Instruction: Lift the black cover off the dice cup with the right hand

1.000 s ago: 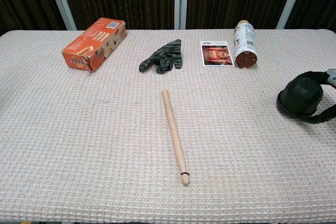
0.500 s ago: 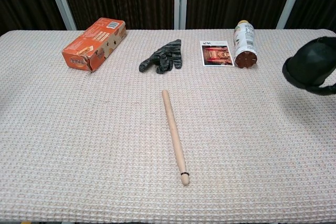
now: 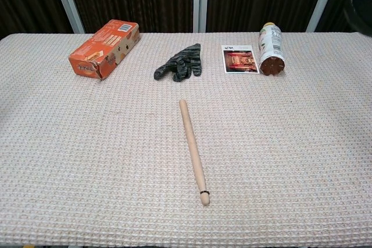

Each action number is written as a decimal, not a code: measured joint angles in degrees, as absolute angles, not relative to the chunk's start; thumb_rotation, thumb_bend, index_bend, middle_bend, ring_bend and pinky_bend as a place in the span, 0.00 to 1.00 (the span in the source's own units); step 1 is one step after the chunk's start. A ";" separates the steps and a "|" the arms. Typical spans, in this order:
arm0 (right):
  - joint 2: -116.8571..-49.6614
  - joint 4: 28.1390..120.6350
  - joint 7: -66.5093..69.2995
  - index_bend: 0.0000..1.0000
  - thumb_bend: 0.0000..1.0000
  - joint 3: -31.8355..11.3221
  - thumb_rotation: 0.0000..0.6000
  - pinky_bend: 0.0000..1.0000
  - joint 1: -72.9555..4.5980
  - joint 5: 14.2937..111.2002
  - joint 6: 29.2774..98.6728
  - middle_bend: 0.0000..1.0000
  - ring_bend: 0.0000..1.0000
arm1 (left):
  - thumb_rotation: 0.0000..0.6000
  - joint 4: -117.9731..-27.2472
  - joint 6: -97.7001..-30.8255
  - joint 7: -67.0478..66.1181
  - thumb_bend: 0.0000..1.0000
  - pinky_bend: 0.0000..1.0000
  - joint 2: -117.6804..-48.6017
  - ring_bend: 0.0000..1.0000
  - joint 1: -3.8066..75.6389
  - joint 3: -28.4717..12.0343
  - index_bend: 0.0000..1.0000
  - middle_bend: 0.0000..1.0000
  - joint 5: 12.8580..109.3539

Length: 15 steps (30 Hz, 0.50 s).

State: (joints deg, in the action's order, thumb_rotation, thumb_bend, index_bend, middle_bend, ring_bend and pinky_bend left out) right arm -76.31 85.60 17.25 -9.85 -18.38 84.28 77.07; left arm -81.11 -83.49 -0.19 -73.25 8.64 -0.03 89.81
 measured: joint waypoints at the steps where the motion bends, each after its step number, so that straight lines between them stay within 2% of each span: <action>1: -76.89 83.77 16.70 0.33 0.17 -9.59 1.00 0.00 -18.39 83.14 75.65 0.39 0.04 | 1.00 -81.02 -83.49 -0.12 0.12 0.18 -73.27 0.00 8.59 -0.02 0.13 0.12 89.72; 6: -80.20 71.87 16.15 0.33 0.17 -8.37 1.00 0.00 -18.02 76.18 66.99 0.39 0.04 | 1.00 -80.47 -82.94 0.24 0.12 0.18 -73.34 0.00 8.58 -0.01 0.13 0.12 89.24; 9: -80.20 69.29 17.88 0.33 0.17 -8.23 1.00 0.00 -17.69 75.42 64.68 0.39 0.04 | 1.00 -80.53 -82.92 0.12 0.12 0.18 -73.50 0.00 8.84 -0.10 0.13 0.12 89.54; 11: -79.53 70.48 19.26 0.33 0.17 -8.33 1.00 0.00 -17.43 76.89 65.99 0.39 0.04 | 1.00 -80.78 -83.22 -0.17 0.12 0.18 -73.61 0.00 8.96 -0.19 0.13 0.12 89.91; 15: -76.43 78.62 23.17 0.33 0.17 -9.10 1.00 0.00 -16.54 82.95 75.46 0.40 0.04 | 1.00 -81.18 -83.53 -0.62 0.12 0.18 -73.56 0.00 8.96 -0.32 0.13 0.12 89.94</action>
State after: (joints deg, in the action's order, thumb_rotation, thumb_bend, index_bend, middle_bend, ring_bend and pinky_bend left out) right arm -76.43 78.62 23.17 -9.10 -16.54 82.95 75.46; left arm -81.18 -83.53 -0.62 -73.56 8.96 -0.32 89.94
